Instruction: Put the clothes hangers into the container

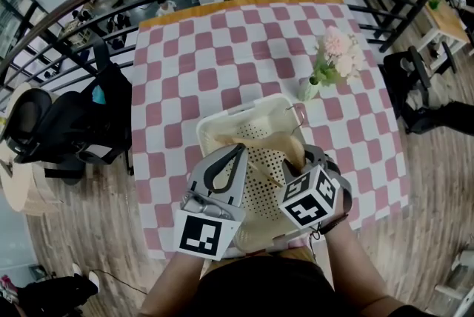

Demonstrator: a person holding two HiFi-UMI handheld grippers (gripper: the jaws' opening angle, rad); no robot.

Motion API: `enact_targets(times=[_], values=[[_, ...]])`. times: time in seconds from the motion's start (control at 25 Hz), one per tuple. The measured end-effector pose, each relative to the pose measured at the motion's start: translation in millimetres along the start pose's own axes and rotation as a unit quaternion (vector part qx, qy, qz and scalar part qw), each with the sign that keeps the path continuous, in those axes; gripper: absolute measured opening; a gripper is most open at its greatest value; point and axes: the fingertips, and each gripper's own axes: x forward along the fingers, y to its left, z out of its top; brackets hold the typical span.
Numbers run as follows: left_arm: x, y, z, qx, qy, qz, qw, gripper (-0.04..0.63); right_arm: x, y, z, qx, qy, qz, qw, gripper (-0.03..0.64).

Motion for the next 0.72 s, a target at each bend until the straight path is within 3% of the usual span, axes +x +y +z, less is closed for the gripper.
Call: enact_targets(times=[0.4,0.72], values=[[5.6,-4.2,-3.0,-0.006,0.005,-0.011,0.9999,0.009,-1.3,-8.4,-3.7,0.034,-0.017,-0.01,0.999,0.153],[9.3,-7.1,-4.8,-0.011,0.008,-0.019,0.9997,0.009,-1.0,-12.4,-6.0,0.014,-0.017,-0.022,1.0,0.179]])
